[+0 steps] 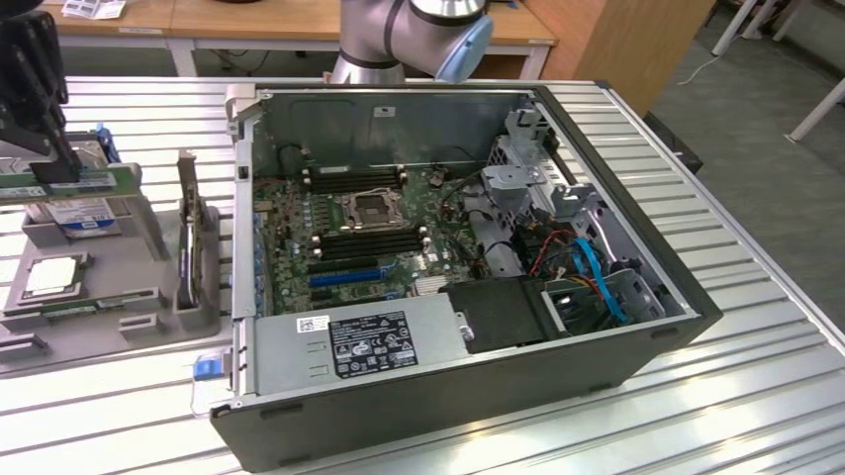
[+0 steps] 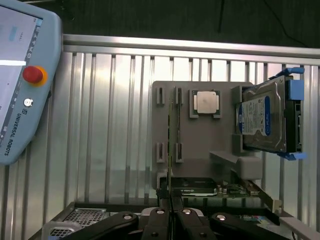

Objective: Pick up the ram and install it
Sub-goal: 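Pick up the ram and move it above insertion slot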

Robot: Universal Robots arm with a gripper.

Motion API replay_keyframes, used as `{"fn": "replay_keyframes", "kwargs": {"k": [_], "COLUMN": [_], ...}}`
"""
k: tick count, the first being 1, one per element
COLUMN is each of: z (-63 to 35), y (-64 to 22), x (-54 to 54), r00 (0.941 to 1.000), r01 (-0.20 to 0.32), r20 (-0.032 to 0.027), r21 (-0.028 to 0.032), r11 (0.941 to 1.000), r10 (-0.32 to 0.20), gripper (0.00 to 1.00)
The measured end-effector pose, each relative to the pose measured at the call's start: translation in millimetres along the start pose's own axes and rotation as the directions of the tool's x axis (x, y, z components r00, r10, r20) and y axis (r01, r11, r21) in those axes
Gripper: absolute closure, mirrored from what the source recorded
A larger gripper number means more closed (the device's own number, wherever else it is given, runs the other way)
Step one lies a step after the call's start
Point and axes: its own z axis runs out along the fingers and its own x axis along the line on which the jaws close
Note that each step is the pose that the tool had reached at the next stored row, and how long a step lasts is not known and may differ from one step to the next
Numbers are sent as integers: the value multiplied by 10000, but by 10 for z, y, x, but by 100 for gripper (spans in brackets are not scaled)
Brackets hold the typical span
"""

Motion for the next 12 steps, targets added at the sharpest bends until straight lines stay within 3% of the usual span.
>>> {"fn": "replay_keyframes", "kwargs": {"k": [12], "z": [-10], "y": [-194], "x": [5], "r00": [10000], "r01": [-1], "r20": [0], "r21": [-32], "r11": [10000], "r10": [1], "gripper": [88]}}
